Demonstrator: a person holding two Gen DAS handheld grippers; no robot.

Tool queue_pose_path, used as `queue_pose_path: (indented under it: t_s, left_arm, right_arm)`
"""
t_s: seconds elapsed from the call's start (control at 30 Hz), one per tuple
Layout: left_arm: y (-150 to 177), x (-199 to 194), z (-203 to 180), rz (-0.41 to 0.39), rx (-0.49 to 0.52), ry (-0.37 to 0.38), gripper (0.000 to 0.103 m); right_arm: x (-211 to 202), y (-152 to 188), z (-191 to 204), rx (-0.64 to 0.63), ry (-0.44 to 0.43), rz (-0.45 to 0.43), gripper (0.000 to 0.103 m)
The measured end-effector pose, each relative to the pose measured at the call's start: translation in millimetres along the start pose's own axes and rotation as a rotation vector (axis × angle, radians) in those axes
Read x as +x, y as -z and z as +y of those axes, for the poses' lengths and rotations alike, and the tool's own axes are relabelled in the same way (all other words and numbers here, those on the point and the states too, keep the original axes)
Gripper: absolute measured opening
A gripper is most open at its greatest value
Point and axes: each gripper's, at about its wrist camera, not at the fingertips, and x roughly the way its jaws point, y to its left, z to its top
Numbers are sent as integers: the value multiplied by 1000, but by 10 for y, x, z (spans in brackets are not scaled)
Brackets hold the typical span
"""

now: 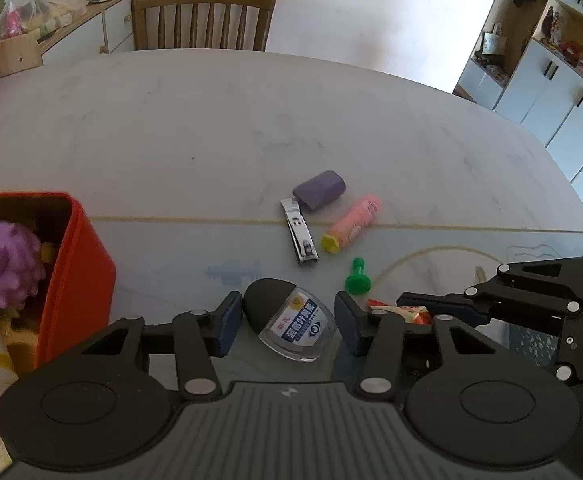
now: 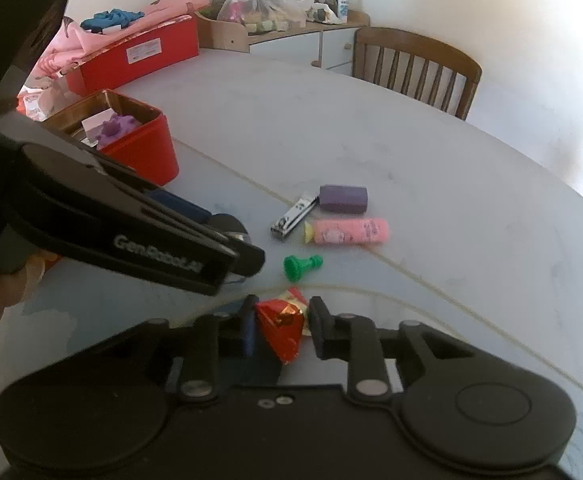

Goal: Organize rigid objects
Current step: 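Grasp the clear eye-drop bottle with the left tool while the right tool grasps the red snack packet, then carry the eye-drop bottle with the left tool while the right tool carries the packet to the tin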

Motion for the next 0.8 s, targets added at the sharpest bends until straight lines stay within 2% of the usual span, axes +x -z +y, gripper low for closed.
queue_pose_path:
  t_s: [0.03,0.2,0.43,0.6,0.73,0.8]
  left_arm:
    - [20,-22,1,0,0,4,39]
    - [141,-85,-34,11,21,12,38]
    - [272,-190,-104,1,39,13,27]
    - [324,-208,-103,25,35,50,27]
    - [363,-237,-131,27,39,40,27]
    - [393,-259,-152,34,37,37,32]
  right_arm:
    - [-23,21,2,1,-1,3,22]
    - [-136,141,53,-2,14,10,21]
    - [-311,321,80,42,13,21,21]
    - [-415,389,97,80,6,20,21]
    - [-492,444,135,89,3,16,21]
    - [-535,479,148,92,3,17,21]
